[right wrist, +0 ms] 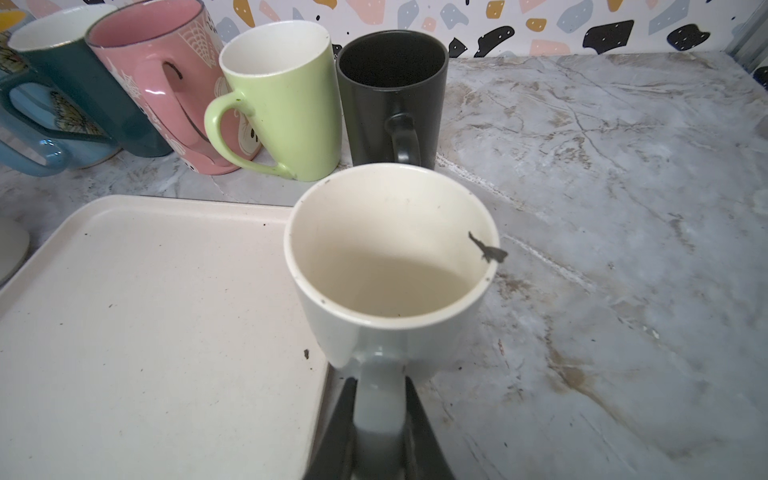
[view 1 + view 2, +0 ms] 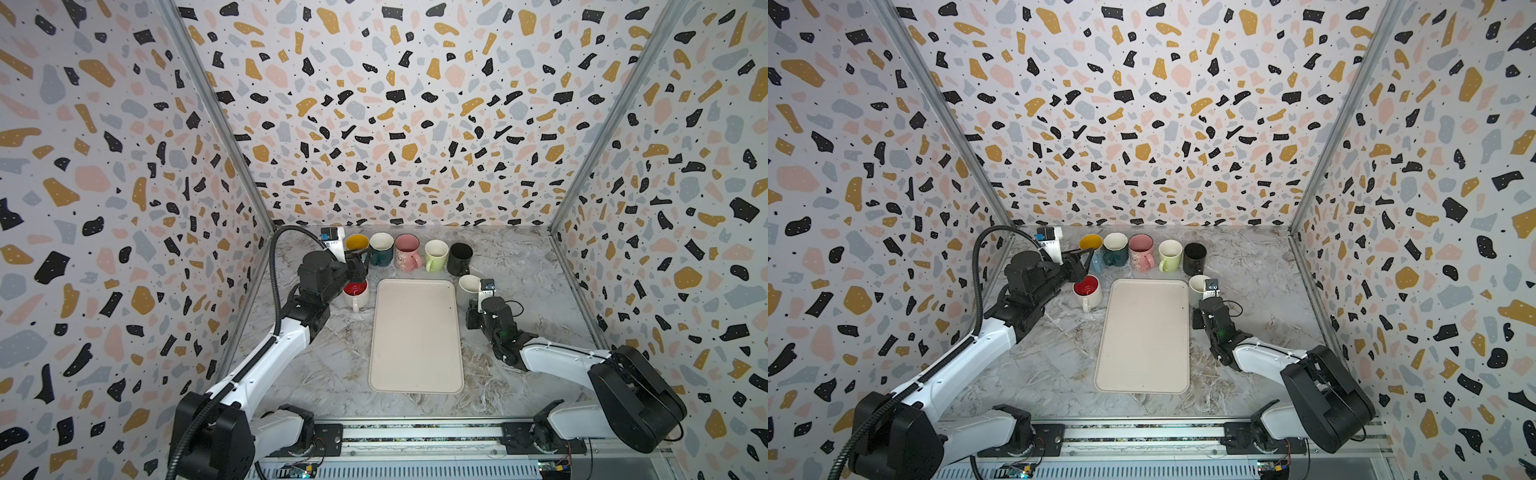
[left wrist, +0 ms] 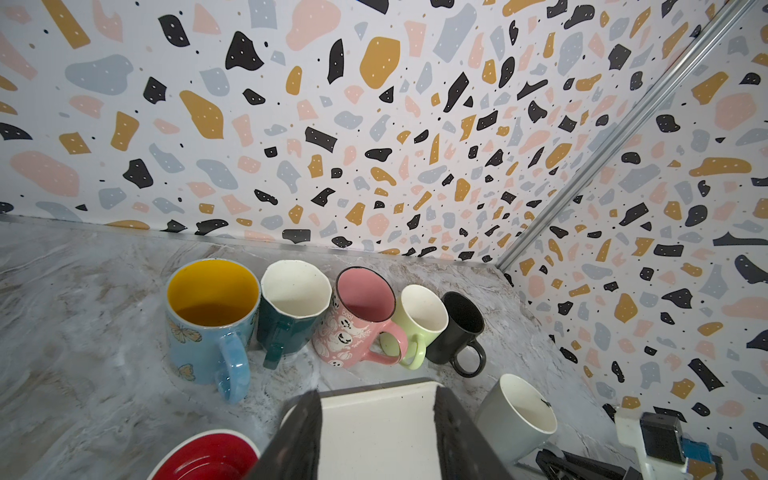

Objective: Turn the mug right side up
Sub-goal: 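Lower the grey mug upright onto the table and open the right gripper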

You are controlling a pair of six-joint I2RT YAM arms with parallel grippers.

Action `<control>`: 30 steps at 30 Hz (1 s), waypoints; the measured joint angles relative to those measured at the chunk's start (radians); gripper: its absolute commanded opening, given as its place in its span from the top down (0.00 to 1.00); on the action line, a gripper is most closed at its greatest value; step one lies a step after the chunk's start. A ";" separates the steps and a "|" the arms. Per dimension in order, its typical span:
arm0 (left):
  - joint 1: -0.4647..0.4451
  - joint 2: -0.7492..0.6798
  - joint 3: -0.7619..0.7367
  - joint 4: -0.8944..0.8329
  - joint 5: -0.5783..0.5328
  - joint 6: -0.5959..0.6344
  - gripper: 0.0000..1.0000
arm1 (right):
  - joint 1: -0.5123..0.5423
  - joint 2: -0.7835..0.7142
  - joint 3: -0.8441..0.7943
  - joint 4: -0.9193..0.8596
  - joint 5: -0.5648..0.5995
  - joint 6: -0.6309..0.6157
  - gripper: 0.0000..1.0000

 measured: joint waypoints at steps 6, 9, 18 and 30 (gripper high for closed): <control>0.000 0.000 -0.005 0.000 0.000 0.000 0.54 | 0.003 0.000 -0.001 0.000 0.010 0.000 1.00; 0.000 0.000 -0.006 0.001 0.000 0.003 0.54 | 0.006 0.000 -0.002 0.000 0.011 0.000 1.00; 0.000 0.000 -0.014 0.008 0.000 0.007 0.54 | 0.019 0.000 -0.013 0.010 0.026 0.011 0.96; 0.000 -0.006 -0.025 0.008 0.000 0.007 0.53 | 0.041 -0.005 -0.026 0.010 0.049 0.034 0.77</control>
